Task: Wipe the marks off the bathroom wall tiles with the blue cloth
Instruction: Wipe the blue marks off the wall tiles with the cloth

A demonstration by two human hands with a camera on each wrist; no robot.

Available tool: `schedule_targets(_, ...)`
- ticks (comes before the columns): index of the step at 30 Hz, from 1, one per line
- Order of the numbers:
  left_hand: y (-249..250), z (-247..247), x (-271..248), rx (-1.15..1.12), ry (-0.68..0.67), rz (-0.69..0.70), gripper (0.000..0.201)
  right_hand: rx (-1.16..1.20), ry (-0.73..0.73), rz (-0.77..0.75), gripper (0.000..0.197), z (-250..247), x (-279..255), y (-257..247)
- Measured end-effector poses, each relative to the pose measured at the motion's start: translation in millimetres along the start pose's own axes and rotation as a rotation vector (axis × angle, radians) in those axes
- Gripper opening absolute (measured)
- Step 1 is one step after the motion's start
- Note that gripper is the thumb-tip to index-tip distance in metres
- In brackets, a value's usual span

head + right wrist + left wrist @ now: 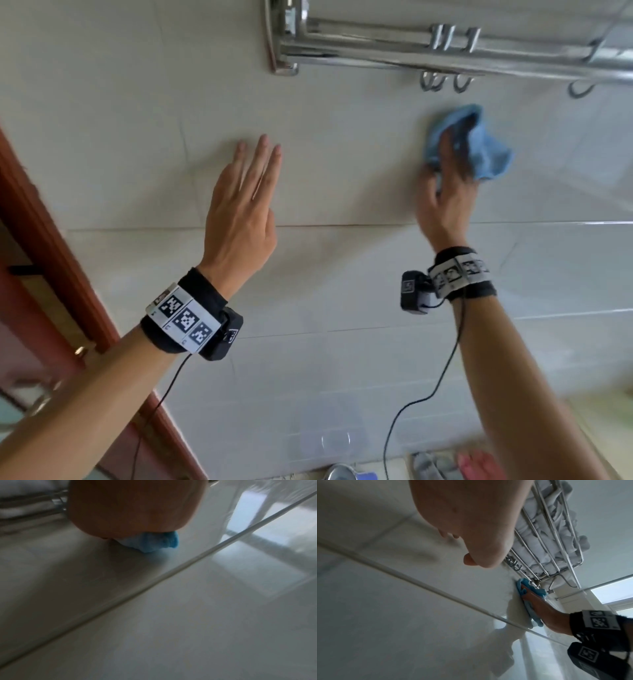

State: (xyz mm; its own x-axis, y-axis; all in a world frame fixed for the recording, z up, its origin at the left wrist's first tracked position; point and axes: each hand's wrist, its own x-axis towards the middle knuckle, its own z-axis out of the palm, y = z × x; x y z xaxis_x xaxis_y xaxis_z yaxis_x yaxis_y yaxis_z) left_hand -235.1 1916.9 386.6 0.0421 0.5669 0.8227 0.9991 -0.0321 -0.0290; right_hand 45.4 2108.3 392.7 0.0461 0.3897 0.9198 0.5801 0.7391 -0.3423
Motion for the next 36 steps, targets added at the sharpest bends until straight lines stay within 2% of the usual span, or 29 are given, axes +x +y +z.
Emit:
schedule_targets(3, 32.3, 11.7, 14.7, -0.025, 0.014, 0.023, 0.08, 0.008, 0.042, 0.144, 0.059, -25.6, 10.0, 40.3)
schedule_targets(6, 66.8, 24.0, 31.1, -0.054, 0.027, 0.049, 0.08, 0.055, 0.024, 0.164, 0.062, -41.7, 4.6, 58.5)
schedule_targets(11, 114.7, 44.7, 59.6, -0.067, 0.046, 0.084, 0.078, 0.158, 0.245, 0.253, 0.066, -76.7, 46.8, 106.6)
schedule_targets(13, 129.7, 52.6, 69.5, -0.061, 0.051, 0.079, 0.078, 0.172, 0.275, 0.379, 0.063, -94.1, 67.6, 137.2)
schedule_targets(15, 143.3, 59.4, 77.6, -0.06, 0.059, 0.06, 0.078, 0.147, 0.274, 0.431, 0.063, -103.4, 76.9, 160.9)
schedule_targets(18, 162.7, 67.8, 87.1, -0.041, 0.073, 0.043, 0.077, 0.078, 0.246, 0.331, 0.061, -97.3, 70.4, 170.4)
schedule_targets(20, 176.5, 72.4, 92.3, -0.019, 0.073, 0.04, 0.077, 0.059, 0.197, 0.155, 0.059, -85.2, 52.6, 160.2)
schedule_targets(22, 191.1, 76.6, 96.2, 0.003, 0.08, 0.043, 0.077, 0.063, 0.05, -0.106, 0.056, -73.5, 23.1, 146.0)
schedule_targets(24, 205.8, 80.5, 98.6, 0.02, 0.086, 0.051, 0.077, 0.038, -0.164, -0.29, 0.053, -70.1, -9.5, 142.0)
schedule_targets(26, 217.9, 84.2, 99.4, 0.034, 0.088, 0.051, 0.076, -0.018, -0.33, -0.368, 0.049, -75.9, -32.9, 150.9)
schedule_targets(28, 226.6, 87.5, 99.0, 0.06, 0.095, 0.032, 0.077, -0.051, -0.41, -0.37, 0.049, -90.5, -27.5, 166.8)
schedule_targets(30, 231.7, 89.2, 98.2, 0.08, 0.087, 0.019, 0.077, -0.047, -0.331, -0.23, 0.052, -105.7, -6.8, 185.6)
schedule_targets(33, 234.5, 87.2, 94.8, 0.117, 0.085, -0.002, 0.077, 0.042, -0.015, 0.02, 0.055, -125.7, 36.4, 211.9)
schedule_targets(36, 230.0, 88.3, 88.3, 0.164, 0.081, -0.029, 0.075, 0.056, 0.141, 0.142, 0.06, -124.6, 60.2, 215.7)
